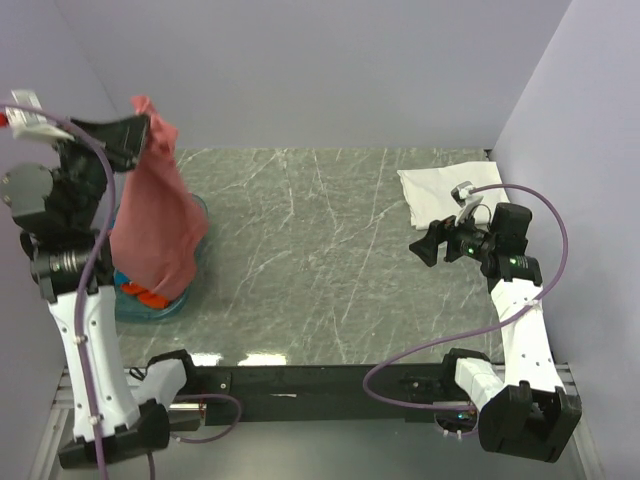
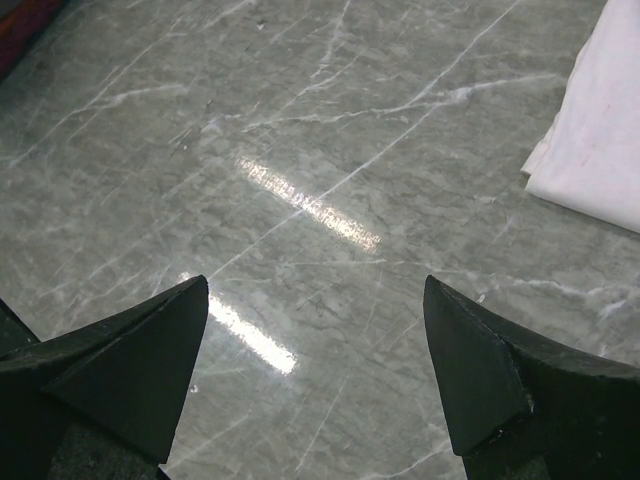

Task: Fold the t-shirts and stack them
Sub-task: Grab the tshirt from the pile, then move the tshirt to the center of the board, then flatten the tshirt out

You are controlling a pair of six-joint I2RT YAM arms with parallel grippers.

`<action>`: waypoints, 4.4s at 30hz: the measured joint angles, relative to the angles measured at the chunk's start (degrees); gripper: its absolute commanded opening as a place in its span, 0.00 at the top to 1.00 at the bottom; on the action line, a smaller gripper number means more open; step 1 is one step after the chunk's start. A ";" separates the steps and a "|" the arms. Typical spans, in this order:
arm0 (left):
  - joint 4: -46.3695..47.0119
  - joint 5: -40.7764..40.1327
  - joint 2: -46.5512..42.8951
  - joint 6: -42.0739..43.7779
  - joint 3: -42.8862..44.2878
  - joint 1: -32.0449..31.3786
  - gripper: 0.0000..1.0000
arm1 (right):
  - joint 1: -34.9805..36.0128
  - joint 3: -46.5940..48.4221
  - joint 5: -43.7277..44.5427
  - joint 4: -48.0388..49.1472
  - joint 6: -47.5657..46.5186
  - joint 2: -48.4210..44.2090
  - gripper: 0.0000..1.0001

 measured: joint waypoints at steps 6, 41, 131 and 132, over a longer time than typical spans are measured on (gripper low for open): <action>8.00 6.60 11.30 -6.91 15.78 -10.08 0.99 | 0.09 0.00 0.26 0.07 0.00 0.57 0.07; 4.11 4.20 24.11 7.85 -10.36 -41.48 0.73 | 0.09 0.00 3.04 -0.04 -1.16 3.28 0.07; -13.94 12.22 26.05 34.82 -11.58 -53.70 0.99 | 12.96 -3.80 -0.70 -3.10 -23.87 0.57 0.14; -12.94 13.18 24.46 33.42 -15.65 -55.39 0.99 | 12.76 -3.76 -0.98 -3.26 -24.02 0.46 0.14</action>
